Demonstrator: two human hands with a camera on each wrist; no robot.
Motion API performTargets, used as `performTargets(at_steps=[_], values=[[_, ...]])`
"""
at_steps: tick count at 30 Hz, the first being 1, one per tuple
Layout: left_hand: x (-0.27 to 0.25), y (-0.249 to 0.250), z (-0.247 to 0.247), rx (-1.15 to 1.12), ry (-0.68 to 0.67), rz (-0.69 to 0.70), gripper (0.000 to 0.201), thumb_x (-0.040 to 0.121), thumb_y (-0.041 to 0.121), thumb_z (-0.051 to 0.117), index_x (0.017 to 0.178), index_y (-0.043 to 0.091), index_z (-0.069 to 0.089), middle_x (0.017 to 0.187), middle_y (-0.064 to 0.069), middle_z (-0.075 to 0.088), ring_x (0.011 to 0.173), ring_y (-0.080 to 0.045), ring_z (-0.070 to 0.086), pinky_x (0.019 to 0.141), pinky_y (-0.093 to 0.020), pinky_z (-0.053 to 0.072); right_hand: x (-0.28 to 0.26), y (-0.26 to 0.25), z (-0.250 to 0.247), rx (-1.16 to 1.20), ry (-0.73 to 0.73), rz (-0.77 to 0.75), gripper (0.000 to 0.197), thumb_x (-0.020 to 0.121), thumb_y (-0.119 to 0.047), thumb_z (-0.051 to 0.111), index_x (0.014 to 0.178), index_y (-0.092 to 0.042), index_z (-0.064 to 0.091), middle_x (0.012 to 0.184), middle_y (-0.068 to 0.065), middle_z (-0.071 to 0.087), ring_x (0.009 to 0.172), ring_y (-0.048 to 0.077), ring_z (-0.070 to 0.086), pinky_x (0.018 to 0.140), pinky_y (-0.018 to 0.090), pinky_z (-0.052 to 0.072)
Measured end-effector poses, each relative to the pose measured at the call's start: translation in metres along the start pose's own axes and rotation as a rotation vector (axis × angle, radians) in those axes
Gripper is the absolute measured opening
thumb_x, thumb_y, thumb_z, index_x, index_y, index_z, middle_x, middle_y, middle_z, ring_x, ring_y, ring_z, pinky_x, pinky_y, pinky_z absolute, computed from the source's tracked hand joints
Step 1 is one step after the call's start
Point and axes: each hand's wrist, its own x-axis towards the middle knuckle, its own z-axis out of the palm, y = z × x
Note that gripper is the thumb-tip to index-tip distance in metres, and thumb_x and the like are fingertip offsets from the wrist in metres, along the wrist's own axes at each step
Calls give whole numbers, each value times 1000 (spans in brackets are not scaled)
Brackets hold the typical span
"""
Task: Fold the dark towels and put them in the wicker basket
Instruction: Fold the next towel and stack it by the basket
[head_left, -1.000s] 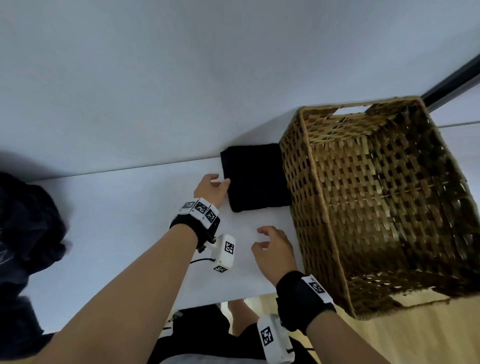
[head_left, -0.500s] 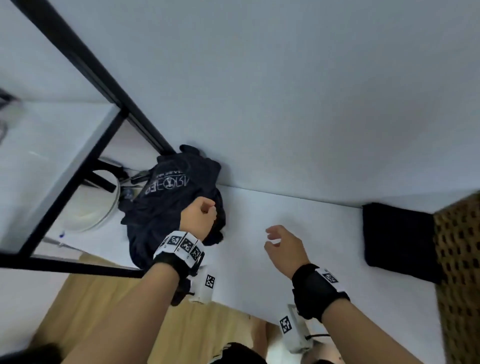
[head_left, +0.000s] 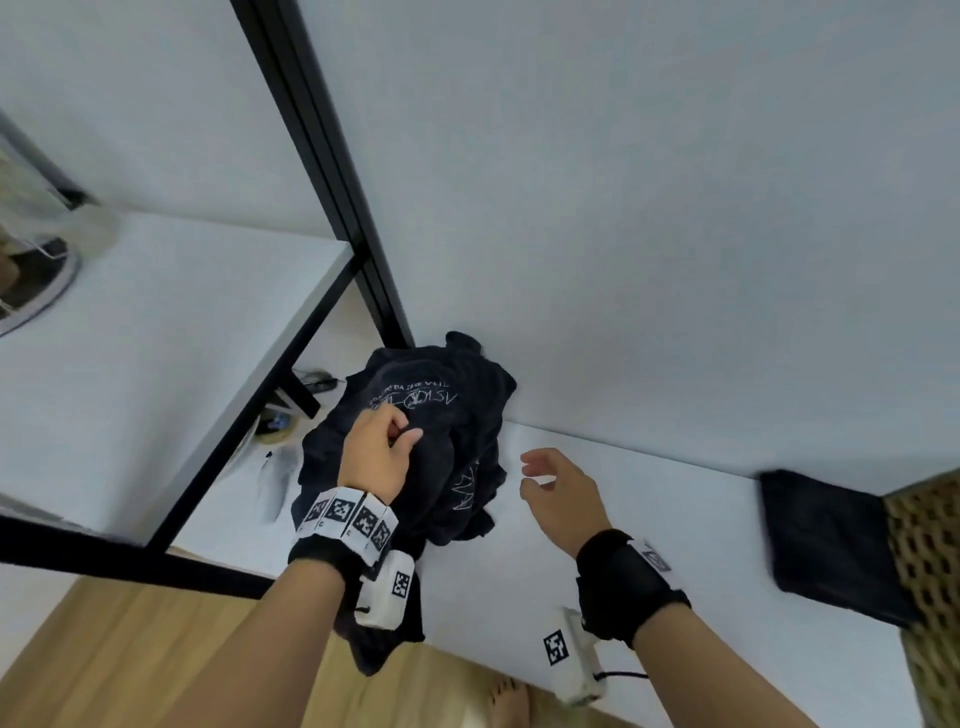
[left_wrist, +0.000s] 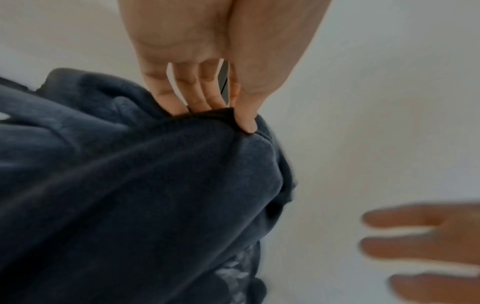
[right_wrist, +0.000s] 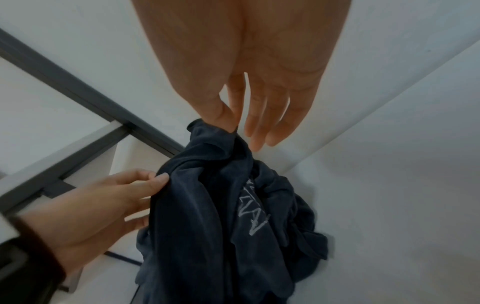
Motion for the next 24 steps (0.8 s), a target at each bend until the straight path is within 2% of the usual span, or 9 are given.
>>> performTargets(at_steps=[2,5,10,13,17,18,20,21,24], values=[[-8,14,-12,-168,24,24,22,86,17,70,76,22,52,81,1,55,74,-9,50,70,-14,35,-3,-11,-1,51,49,-30,25,90,-10,57,107,-28,62,103,-11,66,85,8,66,61,7,44],[-25,49,-28,-345,0,90,29,86,13,69,72,30,49,79,2,56,70,3,50,68,-3,36,-13,-31,-6,82,105,-130,25,90,-13,58,105,-32,63,100,-14,68,85,10,69,66,8,46],[-49,115,-51,-527,-61,190,22,87,17,68,78,33,55,81,7,59,72,3,53,67,-6,40,-39,-66,-24,227,119,-321,28,85,-21,70,108,-33,62,95,-5,70,75,13,68,68,24,55],[-60,156,-62,-568,-146,290,17,87,19,69,82,31,58,80,8,60,71,2,54,66,-6,41,-58,-72,-51,293,180,-383,47,83,-22,68,122,-41,51,96,-2,71,77,15,70,67,25,55],[-84,205,-61,-593,-281,383,16,88,18,68,81,29,59,77,8,59,62,2,50,62,-7,40,-88,-56,-102,192,321,-334,72,88,-14,65,144,-46,32,99,-6,69,82,8,68,79,22,55],[-93,216,-59,-587,-317,410,17,88,16,68,81,28,59,75,9,57,60,4,49,62,-6,39,-97,-49,-115,138,359,-326,66,88,-12,64,139,-47,40,94,-11,69,80,4,67,77,18,54],[-109,233,-54,-571,-363,465,19,89,13,66,80,27,58,72,11,55,58,7,48,62,-4,37,-114,-35,-141,8,449,-306,42,88,-11,63,107,-48,61,82,-19,67,79,-3,63,72,16,49],[-116,240,-51,-563,-371,485,20,90,12,65,80,28,57,72,11,55,60,8,49,62,-3,37,-122,-27,-154,-54,500,-282,31,87,-14,63,93,-45,64,79,-17,67,79,-3,61,70,16,46],[-135,248,-43,-526,-373,518,22,91,12,63,81,31,58,82,5,62,71,2,54,67,-2,38,-147,-4,-187,-179,649,-214,6,85,-24,65,86,-30,67,86,-3,61,79,4,54,68,9,35]])
